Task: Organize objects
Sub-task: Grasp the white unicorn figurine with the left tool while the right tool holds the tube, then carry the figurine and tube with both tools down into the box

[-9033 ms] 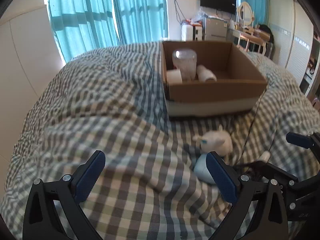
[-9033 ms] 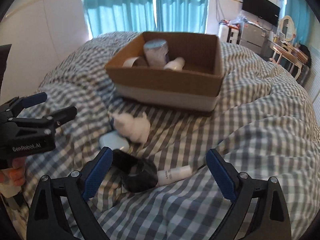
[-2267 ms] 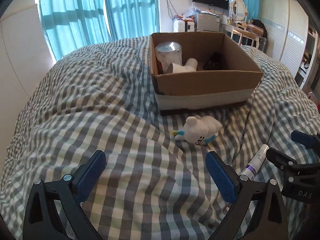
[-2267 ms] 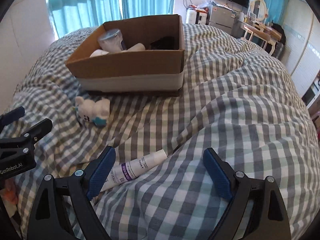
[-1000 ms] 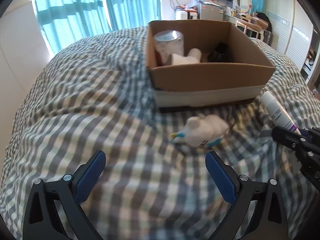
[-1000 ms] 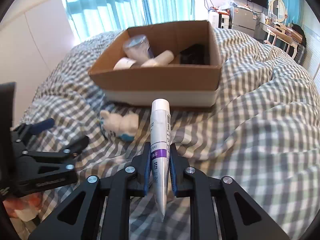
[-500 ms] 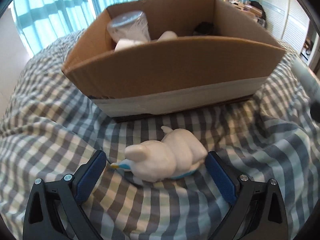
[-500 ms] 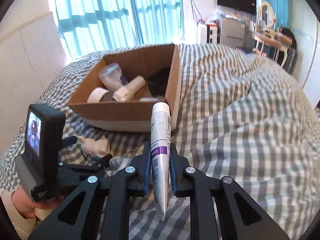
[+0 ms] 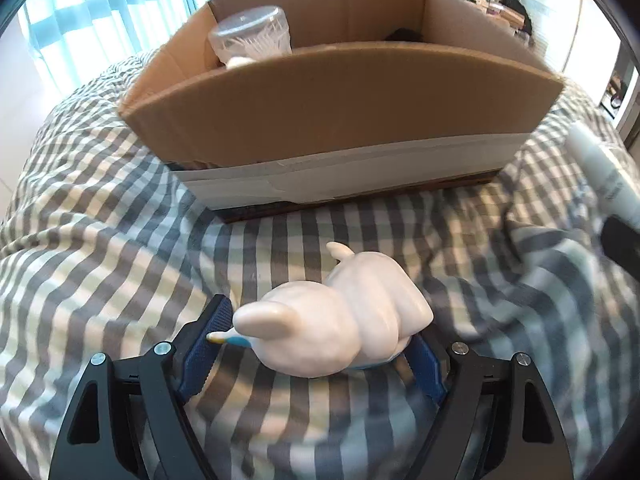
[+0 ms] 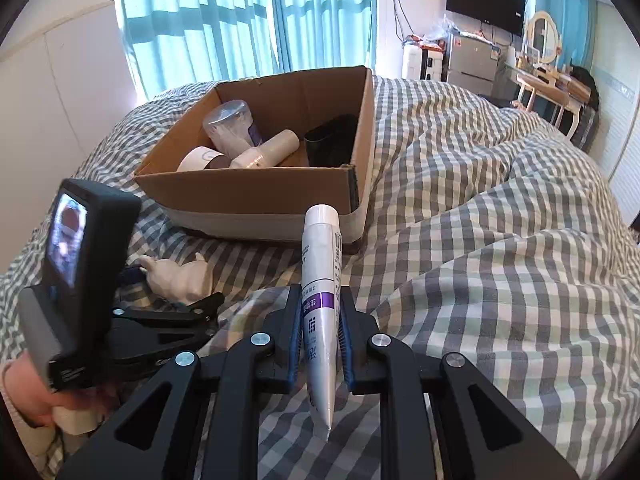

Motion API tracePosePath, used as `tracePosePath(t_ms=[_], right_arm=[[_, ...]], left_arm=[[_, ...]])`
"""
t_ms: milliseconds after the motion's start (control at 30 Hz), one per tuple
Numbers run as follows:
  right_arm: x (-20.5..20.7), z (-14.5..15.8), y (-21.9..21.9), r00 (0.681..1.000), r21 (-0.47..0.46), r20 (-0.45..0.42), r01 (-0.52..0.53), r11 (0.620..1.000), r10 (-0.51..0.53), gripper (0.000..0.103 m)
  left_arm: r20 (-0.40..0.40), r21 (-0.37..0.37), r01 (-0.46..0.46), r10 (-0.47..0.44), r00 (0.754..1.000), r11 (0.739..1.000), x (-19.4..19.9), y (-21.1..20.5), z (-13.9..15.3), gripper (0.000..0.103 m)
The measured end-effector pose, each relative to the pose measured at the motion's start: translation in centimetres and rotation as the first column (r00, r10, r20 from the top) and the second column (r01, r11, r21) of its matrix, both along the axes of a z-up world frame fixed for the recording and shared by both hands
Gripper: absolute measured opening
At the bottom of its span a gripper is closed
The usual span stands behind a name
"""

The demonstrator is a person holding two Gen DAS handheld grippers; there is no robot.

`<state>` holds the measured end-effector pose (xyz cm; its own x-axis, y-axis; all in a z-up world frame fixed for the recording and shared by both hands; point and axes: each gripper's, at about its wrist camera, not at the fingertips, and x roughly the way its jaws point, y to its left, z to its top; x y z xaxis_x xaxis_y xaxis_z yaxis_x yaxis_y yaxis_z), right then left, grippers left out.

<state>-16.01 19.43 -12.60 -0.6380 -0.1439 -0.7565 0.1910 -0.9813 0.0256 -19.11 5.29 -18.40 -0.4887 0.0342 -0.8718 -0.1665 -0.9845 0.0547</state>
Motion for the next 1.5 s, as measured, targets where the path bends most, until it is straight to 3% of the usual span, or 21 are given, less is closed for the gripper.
tracePosePath(t_ms=[500, 867, 1200, 1500], right_arm=[[4.1, 3.8, -2.6, 0.996, 0.037, -0.084, -0.012, 0.999, 0.015, 0.016], [5.4, 9.1, -3.5, 0.978, 0.035, -0.185, -0.086, 0.996, 0.091, 0.015], [-0.3, 14.9, -3.3, 0.956, 0.057, -0.278, -0.079, 0.995, 0.092, 0.016], [-7.5, 14.2, -4.3, 0.959, 0.080, -0.271, -0.060, 0.995, 0.080, 0.016]], left_arm=[[-0.125, 0.100, 0.022, -0.009, 0.992, 0.995, 7.4, -2.2, 7.5, 0.083], [-0.271, 0.095, 0.014, 0.012, 0.962, 0.995, 8.1, -1.7, 12.7, 0.083], [-0.402, 0.128, -0.004, 0.056, 0.914, 0.992, 3.4, -2.2, 18.3, 0.083], [-0.416, 0.080, 0.038, -0.001, 0.909, 0.996, -3.1, -1.2, 18.2, 0.083]])
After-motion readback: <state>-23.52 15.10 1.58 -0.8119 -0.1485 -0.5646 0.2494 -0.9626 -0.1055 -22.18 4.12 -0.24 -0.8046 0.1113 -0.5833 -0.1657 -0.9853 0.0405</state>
